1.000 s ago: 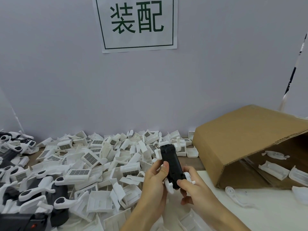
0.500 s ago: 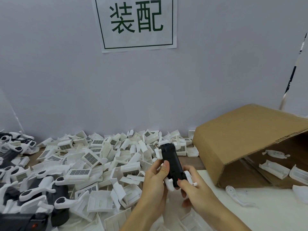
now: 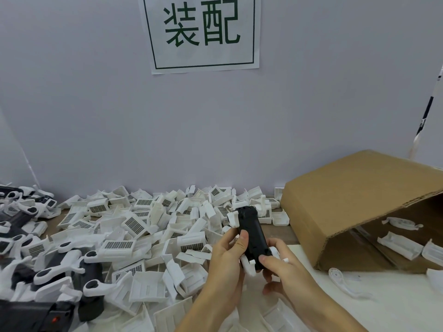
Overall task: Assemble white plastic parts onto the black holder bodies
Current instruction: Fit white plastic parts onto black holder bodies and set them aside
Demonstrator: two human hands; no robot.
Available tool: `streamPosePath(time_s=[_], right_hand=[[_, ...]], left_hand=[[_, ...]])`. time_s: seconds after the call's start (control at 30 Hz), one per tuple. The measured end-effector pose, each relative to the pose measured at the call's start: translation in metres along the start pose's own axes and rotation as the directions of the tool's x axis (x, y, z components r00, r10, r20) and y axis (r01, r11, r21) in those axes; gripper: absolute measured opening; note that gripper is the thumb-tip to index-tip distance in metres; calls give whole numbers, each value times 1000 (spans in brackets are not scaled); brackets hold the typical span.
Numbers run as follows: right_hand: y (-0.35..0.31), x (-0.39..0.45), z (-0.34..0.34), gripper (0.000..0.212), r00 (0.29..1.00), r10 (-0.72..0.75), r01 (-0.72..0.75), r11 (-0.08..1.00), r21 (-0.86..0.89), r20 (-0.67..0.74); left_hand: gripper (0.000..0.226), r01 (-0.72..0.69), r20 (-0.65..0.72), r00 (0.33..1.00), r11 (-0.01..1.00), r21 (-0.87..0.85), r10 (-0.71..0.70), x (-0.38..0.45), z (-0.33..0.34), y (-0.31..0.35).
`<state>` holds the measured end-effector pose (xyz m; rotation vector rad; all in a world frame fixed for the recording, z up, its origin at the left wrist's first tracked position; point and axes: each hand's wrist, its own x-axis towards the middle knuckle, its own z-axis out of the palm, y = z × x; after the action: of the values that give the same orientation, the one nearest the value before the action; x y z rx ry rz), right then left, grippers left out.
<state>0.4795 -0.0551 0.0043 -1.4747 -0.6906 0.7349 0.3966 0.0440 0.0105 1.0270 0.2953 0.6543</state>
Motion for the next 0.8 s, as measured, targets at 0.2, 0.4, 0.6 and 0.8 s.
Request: streamPosePath(time_s=[0.2,0.4,0.6,0.8], right_hand=[[1,0,-2,30,999,-6,5,1000,29,34],[1,-1,-2,33,1000,0,2,998,-60,28],[0,-1,-3,33,1000,27,-26,997,-71,10],[2,-1,-1,28,1000,-5,2,993,-120,-26]], left_hand=[[32,-7,-7,1000,1000,9,7,1,-1,1],[32,-25,0,1000,998,49,25,1,-2,-1],[32,-14,1,1000,1000,28,14,2,-2,-3],[34,-18,-8,1000,999,41,18,5,-5,-4]])
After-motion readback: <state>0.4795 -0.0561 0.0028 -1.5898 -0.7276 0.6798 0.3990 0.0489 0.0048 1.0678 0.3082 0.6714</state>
